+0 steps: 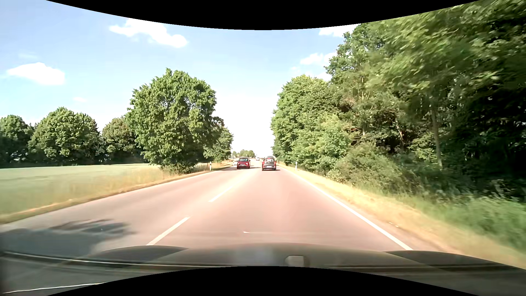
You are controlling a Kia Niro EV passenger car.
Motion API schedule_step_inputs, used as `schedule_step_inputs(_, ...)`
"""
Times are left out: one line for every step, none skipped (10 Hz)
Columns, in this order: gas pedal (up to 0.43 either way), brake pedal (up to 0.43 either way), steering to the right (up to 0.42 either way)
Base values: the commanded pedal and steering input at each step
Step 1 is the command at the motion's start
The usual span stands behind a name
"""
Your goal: Follow the waypoints while adhering to traffic rules and regulations
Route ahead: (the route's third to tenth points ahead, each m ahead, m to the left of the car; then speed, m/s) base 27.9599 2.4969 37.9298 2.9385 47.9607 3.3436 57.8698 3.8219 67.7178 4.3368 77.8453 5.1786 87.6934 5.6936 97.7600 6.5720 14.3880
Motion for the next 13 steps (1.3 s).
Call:
schedule_step_inputs(0.039,0.006,-0.007)
schedule_step_inputs(0.039,0.006,-0.007)
schedule_step_inputs(0.039,0.006,-0.007)
schedule_step_inputs(0.039,0.006,-0.006)
schedule_step_inputs(0.039,0.006,-0.006)
schedule_step_inputs(0.028,0.006,-0.006)
schedule_step_inputs(0.020,0.006,-0.006)
schedule_step_inputs(0.020,0.006,-0.006)
schedule_step_inputs(0.020,0.006,-0.006)
schedule_step_inputs(0.020,0.006,-0.006)
schedule_step_inputs(0.020,0.006,-0.006)
schedule_step_inputs(0.020,0.006,-0.006)
schedule_step_inputs(0.020,0.006,-0.006)
